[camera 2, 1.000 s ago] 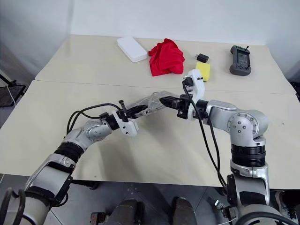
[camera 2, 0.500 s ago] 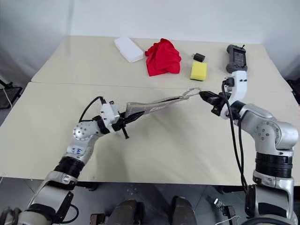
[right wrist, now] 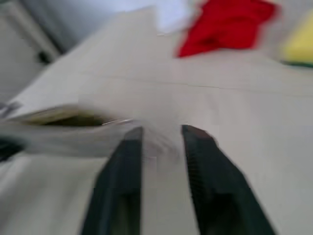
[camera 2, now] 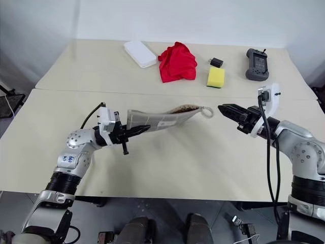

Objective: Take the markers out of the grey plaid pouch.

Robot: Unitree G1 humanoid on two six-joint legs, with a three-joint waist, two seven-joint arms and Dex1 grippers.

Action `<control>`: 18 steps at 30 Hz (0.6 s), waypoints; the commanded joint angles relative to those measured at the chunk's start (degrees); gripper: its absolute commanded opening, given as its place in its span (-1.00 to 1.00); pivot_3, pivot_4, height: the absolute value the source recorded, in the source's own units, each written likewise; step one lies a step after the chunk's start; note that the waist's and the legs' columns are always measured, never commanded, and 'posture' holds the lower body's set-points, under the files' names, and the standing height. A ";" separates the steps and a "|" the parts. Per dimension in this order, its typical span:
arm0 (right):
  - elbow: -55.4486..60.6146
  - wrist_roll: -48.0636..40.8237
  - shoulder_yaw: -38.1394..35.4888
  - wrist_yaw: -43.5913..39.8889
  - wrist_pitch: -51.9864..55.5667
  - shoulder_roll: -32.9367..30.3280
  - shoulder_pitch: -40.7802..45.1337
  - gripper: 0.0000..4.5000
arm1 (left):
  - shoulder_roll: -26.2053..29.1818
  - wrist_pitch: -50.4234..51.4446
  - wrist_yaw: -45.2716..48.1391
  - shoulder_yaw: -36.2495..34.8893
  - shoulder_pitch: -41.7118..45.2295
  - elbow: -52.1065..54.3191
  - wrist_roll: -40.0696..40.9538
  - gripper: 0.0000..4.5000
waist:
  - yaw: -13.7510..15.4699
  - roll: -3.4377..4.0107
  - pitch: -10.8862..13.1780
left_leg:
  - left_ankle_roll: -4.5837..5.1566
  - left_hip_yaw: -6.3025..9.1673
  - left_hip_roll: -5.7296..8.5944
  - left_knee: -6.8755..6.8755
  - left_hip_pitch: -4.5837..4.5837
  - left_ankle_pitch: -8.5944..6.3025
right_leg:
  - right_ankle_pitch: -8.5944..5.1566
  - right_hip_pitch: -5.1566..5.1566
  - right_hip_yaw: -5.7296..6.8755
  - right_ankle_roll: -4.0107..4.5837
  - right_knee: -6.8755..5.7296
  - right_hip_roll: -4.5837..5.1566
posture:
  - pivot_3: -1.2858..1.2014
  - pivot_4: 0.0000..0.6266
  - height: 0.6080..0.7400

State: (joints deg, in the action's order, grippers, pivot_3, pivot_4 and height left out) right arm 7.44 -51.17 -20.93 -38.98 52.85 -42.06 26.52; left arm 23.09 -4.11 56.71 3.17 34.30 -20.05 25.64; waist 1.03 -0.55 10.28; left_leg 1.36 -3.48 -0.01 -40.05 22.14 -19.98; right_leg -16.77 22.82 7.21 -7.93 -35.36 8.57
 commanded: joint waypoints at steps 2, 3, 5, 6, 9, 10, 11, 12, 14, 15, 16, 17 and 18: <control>1.62 7.86 0.25 -10.22 -9.46 -7.98 -8.26 0.30 | -3.06 -4.67 -3.56 -3.20 2.13 -2.81 -1.85 -1.00 | 0.86 0.01 0.00 | 0.04 0.01 0.03 0.01 -0.02 0.00 | 0.04 -0.06 -0.01 -0.06 0.09 0.01 | 0.03 -0.52 1.00; 0.97 8.51 -0.33 -12.39 -10.68 -9.61 -9.87 0.42 | -3.46 -7.89 -3.99 -2.89 2.48 -4.23 -3.92 -1.00 | 0.90 0.00 0.00 | 0.10 0.02 0.11 0.03 0.02 -0.01 | 0.07 -0.08 0.00 -0.13 0.21 0.03 | 0.03 -0.52 1.00; 0.02 8.18 -1.83 -14.97 -11.77 -11.38 -10.78 0.42 | -3.82 -13.32 -4.02 -2.12 2.93 -6.69 -7.35 -1.00 | 0.65 0.00 0.00 | 0.15 -0.02 0.11 0.05 0.03 -0.03 | 0.14 -0.11 -0.01 -0.22 0.36 0.02 | 0.03 -0.52 1.00; -0.04 7.34 -2.53 -15.69 -11.47 -11.91 -10.41 0.42 | -3.97 -16.06 -4.06 -1.81 3.15 -7.87 -8.85 -1.00 | 0.47 0.00 0.00 | 0.19 -0.08 0.14 0.04 0.02 -0.04 | 0.16 -0.12 -0.05 -0.26 0.38 0.03 | 0.03 -0.52 1.00; 1.82 0.80 -4.08 -15.01 -7.37 -12.42 -2.90 0.42 | -5.01 -24.75 -6.02 -1.44 5.21 -11.40 -13.24 -1.00 | 0.11 0.05 0.03 | 0.20 -0.10 0.09 0.02 -0.03 -0.03 | 0.23 -0.15 -0.06 -0.23 0.40 0.02 | 0.03 -0.52 1.00; 3.06 -0.03 -3.29 -14.76 -6.80 -12.37 -0.72 0.35 | -5.35 -26.79 -6.26 -1.13 5.82 -12.23 -14.39 -1.00 | 0.07 0.11 0.05 | 0.20 -0.11 0.05 0.00 -0.04 -0.03 | 0.26 -0.14 -0.06 -0.18 0.40 0.02 | 0.03 -0.52 1.00; 4.43 -0.17 -2.17 -14.77 -6.73 -12.25 0.62 0.25 | -5.84 -27.58 -6.04 -0.91 6.10 -12.77 -14.68 -1.00 | 0.10 0.13 0.04 | 0.20 -0.06 0.01 0.01 -0.04 0.00 | 0.33 -0.13 -0.06 -0.14 0.45 0.01 | 0.03 -0.52 1.00; 5.74 0.49 -0.71 -14.70 -7.09 -11.99 1.37 0.17 | -6.21 -28.39 -5.57 -0.43 6.04 -13.22 -15.06 -1.00 | 0.28 0.13 0.04 | 0.18 -0.04 0.01 0.01 -0.05 0.02 | 0.33 -0.14 -0.04 -0.14 0.43 0.00 | 0.03 -0.52 1.00; 7.69 1.52 1.92 -13.89 -7.03 -11.40 2.88 -0.10 | -7.02 -29.72 -4.45 0.34 5.67 -14.04 -15.32 -1.00 | 0.41 0.13 0.04 | 0.16 -0.03 -0.03 0.02 -0.03 0.03 | 0.34 -0.17 0.05 -0.13 0.48 -0.02 | 0.03 -0.52 1.00; 8.48 2.85 3.91 -13.12 -7.07 -11.29 4.05 -0.24 | -7.53 -30.47 -4.33 0.75 5.52 -14.44 -15.63 -1.00 | 0.49 0.13 0.04 | 0.17 -0.03 0.00 0.03 -0.02 0.03 | 0.34 -0.20 0.05 -0.13 0.54 -0.01 | 0.03 -0.52 1.00; 9.42 3.89 6.48 -12.24 -6.52 -11.06 5.75 -0.38 | -8.37 -30.76 -4.09 1.30 5.26 -14.37 -15.61 -1.00 | 0.49 0.13 0.04 | 0.17 -0.02 0.03 0.01 0.00 0.02 | 0.35 -0.20 0.05 -0.16 0.54 0.01 | 0.03 -0.52 1.00; 10.07 5.19 8.78 -11.34 -6.35 -10.78 7.24 -0.54 | -9.16 -31.31 -4.45 1.68 5.15 -14.32 -15.96 -1.00 | 0.55 0.13 0.04 | 0.19 -0.02 0.05 0.00 0.05 0.02 | 0.39 -0.19 0.04 -0.22 0.60 0.02 | 0.03 -0.52 1.00; 10.41 6.03 10.46 -10.47 -6.08 -10.32 8.47 -0.68 | -9.93 -31.36 -4.57 1.95 5.05 -14.10 -15.98 -1.00 | 0.58 0.13 0.04 | 0.22 -0.01 0.06 -0.01 0.07 0.03 | 0.40 -0.18 0.04 -0.24 0.61 0.05 | 0.03 -0.52 1.00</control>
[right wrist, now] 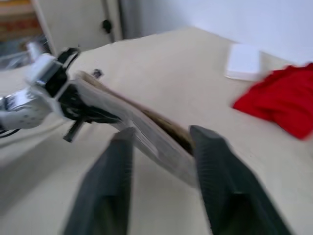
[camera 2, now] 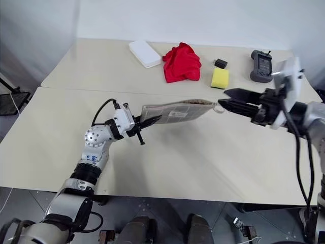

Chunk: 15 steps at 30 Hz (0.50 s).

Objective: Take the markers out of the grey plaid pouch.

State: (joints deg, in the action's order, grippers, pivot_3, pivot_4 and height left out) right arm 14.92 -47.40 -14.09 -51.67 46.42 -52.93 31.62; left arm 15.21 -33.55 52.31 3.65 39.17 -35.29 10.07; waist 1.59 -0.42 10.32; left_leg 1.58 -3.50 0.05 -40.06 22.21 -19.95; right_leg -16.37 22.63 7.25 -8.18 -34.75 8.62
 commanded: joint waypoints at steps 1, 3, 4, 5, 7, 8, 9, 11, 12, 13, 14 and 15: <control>3.04 2.73 4.54 2.75 0.55 0.89 4.10 -0.85 | -2.53 -1.91 -0.21 1.57 0.14 1.25 -0.40 -1.00 | 0.10 0.00 0.00 | 0.01 0.01 0.01 -0.02 0.01 0.00 | 0.01 0.00 -0.01 -0.02 0.00 0.02 | 0.03 -0.52 1.00; 2.89 2.72 5.52 3.99 1.61 1.88 5.17 -0.98 | -3.09 -1.97 -0.11 2.00 -0.07 1.45 -0.57 -1.00 | 0.15 0.00 0.00 | 0.02 0.07 0.05 -0.03 0.05 0.01 | 0.02 -0.01 0.03 -0.02 0.02 0.02 | 0.03 -0.52 1.00; 2.71 3.17 6.36 4.24 1.92 2.22 5.30 -0.98 | -3.54 -1.94 -0.10 2.39 -0.34 1.68 -0.66 -1.00 | 0.11 0.00 0.00 | 0.02 0.08 0.05 -0.03 0.05 0.01 | 0.02 -0.01 0.05 -0.02 0.03 0.02 | 0.03 -0.52 1.00; 2.59 3.50 6.97 4.40 2.10 2.41 5.37 -0.98 | -3.86 -1.91 -0.11 2.66 -0.52 1.85 -0.72 -1.00 | 0.02 0.00 0.00 | 0.02 0.08 0.05 -0.02 0.05 0.01 | 0.02 -0.01 0.06 -0.02 0.03 0.02 | 0.03 -0.52 1.00; 1.81 5.40 8.74 4.96 1.89 2.85 4.74 -0.98 | -4.62 -1.73 -0.16 3.27 -1.25 2.39 -0.82 -1.00 | -0.11 0.00 0.00 | 0.02 0.07 0.04 -0.01 0.05 0.01 | 0.02 -0.01 0.06 -0.02 0.03 0.01 | 0.03 -0.52 1.00; 1.44 6.06 9.00 5.43 1.92 3.12 4.36 -0.98 | -4.78 -1.49 -0.26 3.38 -1.52 2.62 -0.87 -1.00 | -0.14 0.00 0.00 | 0.02 0.06 0.04 -0.01 0.04 0.01 | 0.02 -0.01 0.06 -0.02 0.03 0.00 | 0.03 -0.52 1.00; 1.29 6.35 9.03 5.45 1.91 3.24 3.85 -0.98 | -4.88 -1.07 -0.43 3.33 -1.70 2.79 -0.81 -1.00 | -0.08 0.00 0.00 | 0.02 0.06 0.04 0.00 0.04 0.01 | 0.02 -0.02 0.06 -0.02 0.03 0.00 | 0.03 -0.52 1.00; 1.14 7.05 8.95 4.87 1.33 3.34 2.58 -0.98 | -4.80 -0.59 -0.64 3.25 -1.85 3.01 -0.69 -1.00 | -0.01 0.00 0.00 | 0.02 0.07 0.05 -0.01 0.05 0.01 | 0.02 -0.02 0.07 -0.02 0.03 0.01 | 0.03 -0.52 1.00; 0.83 7.86 9.34 4.66 0.83 3.33 1.86 -0.98 | -4.69 -0.57 -0.59 3.26 -1.99 3.07 -0.63 -1.00 | -0.03 0.00 0.00 | 0.03 0.07 0.05 -0.02 0.05 0.01 | 0.02 -0.02 0.07 -0.02 0.03 0.01 | 0.03 -0.52 1.00; 0.60 8.53 9.62 4.53 0.51 3.37 1.41 -0.98 | -4.61 -0.59 -0.53 3.29 -2.09 3.11 -0.60 -1.00 | -0.05 0.00 0.00 | 0.03 0.06 0.05 -0.01 0.05 0.01 | 0.02 -0.02 0.06 -0.02 0.03 0.01 | 0.03 -0.52 1.00; 0.36 9.01 9.82 4.57 0.54 3.45 1.20 -0.98 | -4.55 -0.57 -0.48 3.31 -2.17 3.13 -0.58 -1.00 | -0.10 0.00 0.00 | 0.03 0.06 0.04 -0.01 0.04 0.01 | 0.02 -0.03 0.07 -0.02 0.03 0.01 | 0.03 -0.52 1.00; -0.03 9.65 10.09 4.34 0.38 3.37 0.90 -0.98 | -4.53 -0.46 -0.52 3.33 -2.17 3.12 -0.59 -1.00 | -0.13 0.00 0.00 | 0.03 0.06 0.04 -0.01 0.04 0.01 | 0.02 -0.02 0.06 -0.02 0.03 0.01 | 0.03 -0.52 1.00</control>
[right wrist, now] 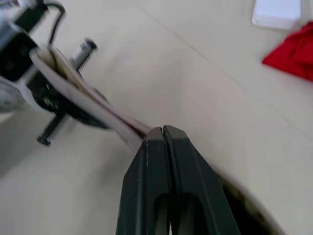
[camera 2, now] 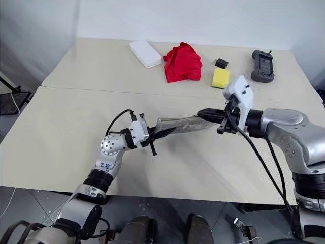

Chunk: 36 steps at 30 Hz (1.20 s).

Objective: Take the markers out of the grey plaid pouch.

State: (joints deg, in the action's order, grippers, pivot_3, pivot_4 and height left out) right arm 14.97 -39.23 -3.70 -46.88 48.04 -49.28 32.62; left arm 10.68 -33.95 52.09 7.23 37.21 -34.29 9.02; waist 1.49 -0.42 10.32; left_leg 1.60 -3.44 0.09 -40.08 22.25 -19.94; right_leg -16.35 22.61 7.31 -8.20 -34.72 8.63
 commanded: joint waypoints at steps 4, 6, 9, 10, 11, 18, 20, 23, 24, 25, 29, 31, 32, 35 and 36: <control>-1.38 6.46 1.62 -3.73 -6.78 -1.95 -2.45 -0.98 | 0.11 0.97 -0.78 -0.87 0.19 1.64 0.80 -1.00 | 0.08 0.00 0.00 | 0.00 0.00 0.00 0.00 -0.01 0.00 | 0.00 0.00 0.00 0.00 0.00 -0.01 | 0.03 -0.52 1.00; -1.38 8.14 1.85 -5.58 -9.72 -2.27 -3.49 -0.98 | 0.13 1.14 -0.83 -0.98 0.29 1.41 0.82 -1.00 | 0.01 0.00 0.00 | 0.00 0.00 0.02 0.00 0.00 0.00 | 0.00 0.00 0.00 0.00 0.02 0.00 | 0.03 -0.52 1.00; -1.74 10.94 2.90 -8.25 -13.90 -2.94 -4.39 -0.98 | 0.00 1.36 -0.70 -0.88 0.09 1.74 0.92 -1.00 | -0.04 0.00 0.00 | 0.00 -0.02 0.00 0.00 -0.01 0.00 | 0.00 0.00 0.00 0.00 0.02 -0.02 | 0.03 -0.52 1.00; -2.16 12.66 4.37 -8.60 -13.56 -3.93 -4.26 -0.98 | -0.09 1.51 -0.50 -0.81 -0.07 1.95 1.07 -1.00 | -0.05 0.00 0.00 | 0.00 -0.02 0.00 0.00 -0.02 0.00 | 0.00 0.00 0.00 0.00 0.01 -0.02 | 0.03 -0.52 1.00; -2.51 13.90 5.39 -8.81 -13.13 -4.59 -4.11 -0.98 | -0.15 1.62 -0.36 -0.76 -0.18 2.09 1.16 -1.00 | -0.06 0.00 0.00 | 0.00 -0.02 0.00 0.00 -0.02 0.00 | 0.00 0.00 -0.01 0.00 0.01 -0.02 | 0.03 -0.52 1.00; 1.14 21.92 14.81 -10.58 -12.28 -5.08 1.65 -0.98 | -0.48 2.30 1.62 -0.17 -0.55 2.57 2.00 -1.00 | -0.10 0.01 0.00 | 0.00 0.01 -0.02 -0.01 -0.02 0.00 | 0.00 -0.01 0.00 0.00 0.01 -0.02 | 0.03 -0.52 1.00; 1.41 24.33 18.16 -7.01 -8.98 -0.70 6.02 -0.98 | -1.04 2.73 2.19 0.26 -0.73 2.91 2.27 -1.00 | -0.24 0.01 0.00 | 0.00 0.00 -0.02 -0.01 -0.03 0.00 | 0.00 -0.01 -0.01 0.00 0.01 -0.02 | 0.03 -0.52 1.00; 1.30 28.71 21.95 -6.09 -8.76 0.84 8.26 -0.83 | -1.47 3.02 2.59 0.44 -0.84 3.20 2.22 -1.00 | -0.08 0.02 -0.01 | -0.01 0.14 -0.04 -0.01 -0.04 0.01 | 0.00 0.00 0.00 0.00 -0.01 -0.03 | 0.03 -0.52 1.00; 1.15 30.02 22.78 -5.26 -9.20 1.75 8.68 -0.73 | -1.49 3.32 2.84 0.39 -0.89 3.33 2.38 -1.00 | 0.08 0.01 -0.01 | -0.01 0.16 -0.03 -0.02 -0.02 0.01 | 0.00 0.00 0.03 0.00 0.00 -0.03 | 0.03 -0.52 1.00; 1.28 30.78 23.26 -4.98 -9.49 2.31 8.72 -0.62 | -1.45 3.52 3.01 0.37 -0.98 3.43 2.41 -1.00 | 0.08 0.01 -0.01 | -0.01 0.16 0.00 -0.03 0.03 0.01 | 0.00 -0.01 0.10 0.00 0.01 -0.01 | 0.03 -0.52 1.00; 0.82 34.27 24.57 -3.42 -11.23 3.99 8.21 -0.01 | -0.73 5.45 4.17 0.18 -1.90 3.89 3.15 -1.00 | -0.05 0.02 -0.01 | -0.01 0.15 0.05 -0.03 0.06 0.00 | 0.00 -0.02 0.10 0.00 0.06 0.01 | 0.03 -0.52 1.00; -0.39 37.78 25.54 -1.01 -13.80 5.27 8.34 0.26 | -0.20 6.97 5.15 0.13 -2.72 4.20 3.82 -1.00 | -0.21 0.02 -0.01 | -0.01 0.13 0.02 -0.02 0.04 0.00 | 0.00 -0.02 0.11 0.00 0.05 -0.02 | 0.03 -0.52 1.00; -0.88 39.05 25.78 -0.40 -14.86 5.66 8.42 0.26 | -0.08 7.43 5.50 0.15 -2.96 4.37 3.98 -1.00 | -0.28 0.02 -0.01 | -0.01 0.12 0.01 -0.02 0.04 0.00 | 0.00 -0.02 0.11 0.00 0.04 -0.03 | 0.03 -0.52 1.00; -3.18 42.03 26.28 1.45 -16.54 7.67 8.92 0.26 | -0.03 10.21 6.93 0.14 -3.46 5.36 5.17 -1.00 | -0.37 0.02 -0.01 | -0.02 0.08 0.00 0.00 0.03 0.01 | 0.00 -0.01 0.09 0.00 0.02 -0.04 | 0.03 -0.52 1.00; -3.68 42.53 26.48 1.28 -16.63 8.22 8.95 0.26 | -0.06 11.10 7.33 0.09 -3.47 5.63 5.55 -1.00 | -0.37 0.02 -0.01 | -0.02 0.08 0.00 0.00 0.02 0.01 | 0.00 -0.01 0.09 0.00 0.02 -0.04 | 0.03 -0.52 1.00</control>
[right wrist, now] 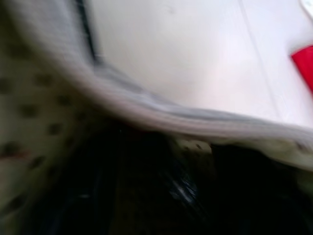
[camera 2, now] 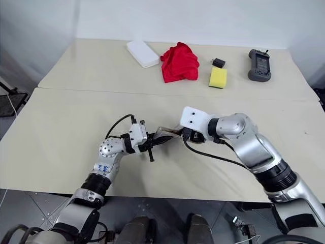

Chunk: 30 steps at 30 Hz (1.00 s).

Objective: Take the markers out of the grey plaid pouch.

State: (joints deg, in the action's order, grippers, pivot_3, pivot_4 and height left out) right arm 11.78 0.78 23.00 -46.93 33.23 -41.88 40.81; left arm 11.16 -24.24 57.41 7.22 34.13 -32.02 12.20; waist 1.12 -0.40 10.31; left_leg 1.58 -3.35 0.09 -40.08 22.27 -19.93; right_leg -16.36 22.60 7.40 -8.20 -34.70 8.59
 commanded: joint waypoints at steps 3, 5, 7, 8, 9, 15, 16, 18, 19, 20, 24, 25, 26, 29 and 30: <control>-1.56 3.57 0.41 0.20 -1.87 1.72 0.80 0.26 | -0.53 2.00 2.40 0.02 -0.25 3.56 2.41 -1.00 | 0.09 0.00 0.00 | 0.00 0.00 0.01 0.00 0.00 0.00 | 0.00 0.00 0.00 0.00 0.01 0.00 | 0.03 -0.52 1.00; -3.55 4.47 1.00 -0.04 -2.48 2.84 1.24 0.26 | -0.61 2.50 2.76 -0.01 0.05 3.40 2.55 -1.00 | 0.12 0.00 0.00 | 0.00 0.00 0.01 -0.01 0.00 0.00 | 0.00 -0.01 -0.01 0.00 0.01 0.01 | 0.03 -0.52 1.00; -7.76 5.68 1.95 0.22 -4.01 4.72 2.76 0.26 | -0.97 3.20 3.08 -0.23 0.69 2.94 2.87 -1.00 | 0.00 0.01 -0.01 | 0.00 -0.01 0.01 -0.01 -0.01 0.00 | 0.00 -0.02 -0.01 0.00 0.00 0.00 | 0.03 -0.52 1.00; -10.32 6.29 2.28 0.48 -4.96 5.82 3.57 0.26 | -1.12 3.34 3.23 -0.27 0.88 2.85 2.90 -1.00 | -0.07 0.01 -0.01 | 0.00 -0.01 0.01 -0.01 -0.02 0.00 | 0.00 -0.02 -0.01 0.00 0.00 0.00 | 0.03 -0.52 1.00; -12.05 6.80 2.37 0.54 -5.73 6.59 4.05 0.26 | -1.21 3.45 3.35 -0.29 0.96 2.83 2.90 -1.00 | -0.17 0.01 -0.01 | 0.00 -0.01 0.00 -0.01 -0.03 0.00 | 0.00 -0.02 -0.01 0.00 -0.03 -0.01 | 0.03 -0.52 1.00; -24.27 9.99 2.45 2.39 -14.48 10.79 6.74 0.26 | -1.60 3.85 3.82 -0.54 1.36 2.46 2.99 -1.00 | -0.96 0.02 -0.01 | -0.02 0.00 0.00 0.00 -0.03 0.01 | 0.00 -0.02 0.00 0.00 -0.04 -0.01 | 0.03 -0.52 1.00; -25.16 10.29 2.41 2.22 -15.26 11.14 6.81 0.26 | -1.65 3.87 3.83 -0.64 1.42 2.45 2.92 -1.00 | -1.12 0.02 -0.01 | -0.02 0.01 0.00 0.01 -0.03 0.01 | 0.00 -0.02 0.00 0.00 -0.04 -0.01 | 0.03 -0.52 1.00; -25.15 10.08 2.18 1.38 -16.35 11.66 6.19 0.08 | -1.67 4.00 3.58 -1.03 1.65 2.58 2.88 -1.00 | -1.26 0.02 -0.01 | -0.02 0.01 -0.01 0.01 -0.04 0.01 | 0.00 -0.02 0.00 0.00 -0.04 0.00 | 0.03 -0.52 1.00; -24.57 9.86 1.97 0.91 -16.77 11.62 5.75 -0.02 | -1.64 4.09 3.50 -1.19 1.70 2.62 2.90 -1.00 | -1.28 0.02 -0.01 | -0.02 0.01 -0.01 0.01 -0.04 0.01 | 0.00 -0.02 0.00 0.00 -0.04 -0.01 | 0.03 -0.52 1.00; -23.87 9.81 1.74 0.56 -17.03 11.39 5.30 -0.14 | -1.58 4.13 3.44 -1.33 1.71 2.65 2.89 -1.00 | -1.27 0.02 -0.01 | -0.02 0.02 -0.02 0.01 -0.04 0.02 | 0.00 -0.02 0.00 0.00 -0.04 -0.01 | 0.03 -0.52 1.00; -21.18 9.13 0.01 -1.33 -20.84 9.71 3.98 -0.46 | -1.37 4.44 3.01 -2.09 1.52 2.71 2.84 -1.00 | -1.14 0.02 -0.01 | -0.03 0.05 -0.01 0.00 -0.04 0.02 | 0.00 -0.04 0.01 0.00 -0.04 0.00 | 0.03 -0.52 1.00; -19.79 8.59 -0.96 -2.05 -21.33 8.94 3.52 -0.50 | -1.34 4.96 2.65 -2.50 1.47 2.84 3.12 -1.00 | -1.08 0.02 -0.01 | -0.03 0.05 -0.01 0.00 -0.04 0.02 | 0.00 -0.04 0.00 0.00 -0.04 0.00 | 0.03 -0.52 1.00; -18.41 7.87 -2.21 -2.61 -22.35 8.15 3.00 -0.53 | -1.30 5.63 2.30 -2.96 1.45 2.96 3.45 -1.00 | -1.04 0.02 -0.01 | -0.02 0.06 -0.01 0.00 -0.03 0.02 | 0.00 -0.04 0.01 0.00 -0.03 0.00 | 0.03 -0.52 1.00; -14.26 5.08 -4.99 -5.83 -24.24 5.70 1.12 -0.64 | -1.09 8.62 1.83 -3.77 1.27 3.76 4.71 -1.00 | -1.00 0.02 -0.01 | -0.02 0.07 0.01 0.00 -0.02 0.02 | 0.00 -0.04 0.01 0.00 -0.02 0.01 | 0.03 -0.52 1.00; -13.55 4.51 -5.59 -6.38 -24.47 5.39 0.71 -0.67 | -1.02 9.08 1.81 -3.87 1.21 3.94 4.86 -1.00 | -1.09 0.02 -0.01 | -0.02 0.07 0.00 0.00 -0.02 0.01 | 0.00 -0.04 0.01 0.00 -0.01 0.01 | 0.03 -0.52 1.00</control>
State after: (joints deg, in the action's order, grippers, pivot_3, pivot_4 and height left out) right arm -4.79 7.75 20.24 -51.88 9.92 -35.62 41.51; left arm 10.03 -16.35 59.00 4.02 35.37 -29.54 15.76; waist 0.03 -0.38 10.30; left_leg 1.56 -3.30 0.09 -40.07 22.24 -19.91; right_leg -16.36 22.55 7.41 -8.20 -34.72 8.59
